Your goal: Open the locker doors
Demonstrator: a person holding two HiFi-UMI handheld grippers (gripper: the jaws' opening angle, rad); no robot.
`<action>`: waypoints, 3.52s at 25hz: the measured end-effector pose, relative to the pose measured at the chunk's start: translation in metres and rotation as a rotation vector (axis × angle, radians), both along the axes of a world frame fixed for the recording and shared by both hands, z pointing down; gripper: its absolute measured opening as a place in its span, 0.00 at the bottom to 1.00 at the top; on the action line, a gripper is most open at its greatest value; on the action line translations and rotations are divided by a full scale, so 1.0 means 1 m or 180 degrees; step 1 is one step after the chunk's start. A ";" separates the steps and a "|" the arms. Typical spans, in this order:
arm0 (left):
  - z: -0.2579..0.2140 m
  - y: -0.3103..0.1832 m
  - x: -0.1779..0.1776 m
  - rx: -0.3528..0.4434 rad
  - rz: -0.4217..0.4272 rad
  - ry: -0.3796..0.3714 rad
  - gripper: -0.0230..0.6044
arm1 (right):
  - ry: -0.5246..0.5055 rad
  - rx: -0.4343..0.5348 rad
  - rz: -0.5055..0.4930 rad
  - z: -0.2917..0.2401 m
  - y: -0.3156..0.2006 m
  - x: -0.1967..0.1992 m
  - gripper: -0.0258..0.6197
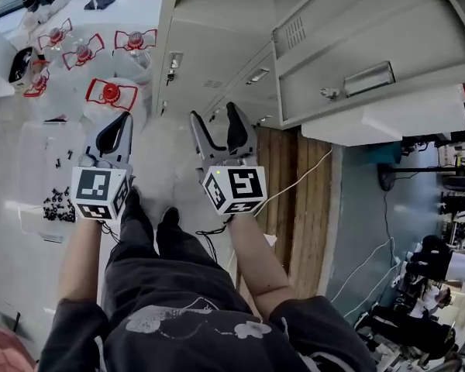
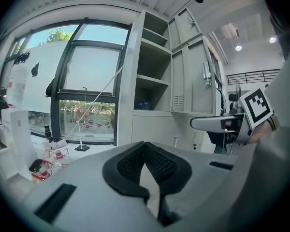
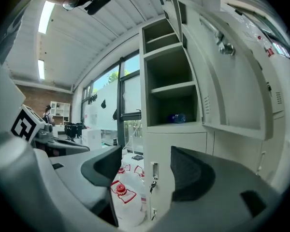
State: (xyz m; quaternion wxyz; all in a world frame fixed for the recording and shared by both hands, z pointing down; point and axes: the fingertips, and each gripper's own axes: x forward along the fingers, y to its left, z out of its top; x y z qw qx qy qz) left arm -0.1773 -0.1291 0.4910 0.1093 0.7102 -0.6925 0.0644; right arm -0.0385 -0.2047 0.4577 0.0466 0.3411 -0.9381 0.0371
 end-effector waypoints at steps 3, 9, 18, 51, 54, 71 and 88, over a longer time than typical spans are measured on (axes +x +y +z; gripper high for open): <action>0.016 -0.011 -0.017 0.0014 0.0024 0.0001 0.05 | 0.0060 -0.0030 0.0039 0.021 -0.016 -0.020 0.51; 0.052 -0.030 -0.049 -0.0032 -0.0027 0.0116 0.05 | 0.0205 -0.0132 0.0084 0.070 -0.043 -0.057 0.51; 0.110 -0.061 -0.095 -0.0271 -0.0047 0.0195 0.05 | 0.0354 -0.0394 0.0074 0.149 -0.084 -0.119 0.51; 0.195 -0.080 -0.107 -0.0678 0.0365 0.0479 0.05 | 0.0277 -0.0464 0.0502 0.226 -0.172 -0.194 0.51; 0.197 -0.078 -0.101 -0.0669 0.0441 0.0478 0.05 | 0.0255 -0.0468 0.0566 0.226 -0.168 -0.190 0.49; 0.190 -0.049 -0.075 -0.0635 0.0459 0.0471 0.05 | 0.0224 -0.0772 0.1026 0.228 -0.134 -0.141 0.27; 0.180 -0.017 -0.018 -0.0633 0.0443 0.0448 0.05 | 0.0347 -0.0708 0.0581 0.228 -0.086 -0.098 0.27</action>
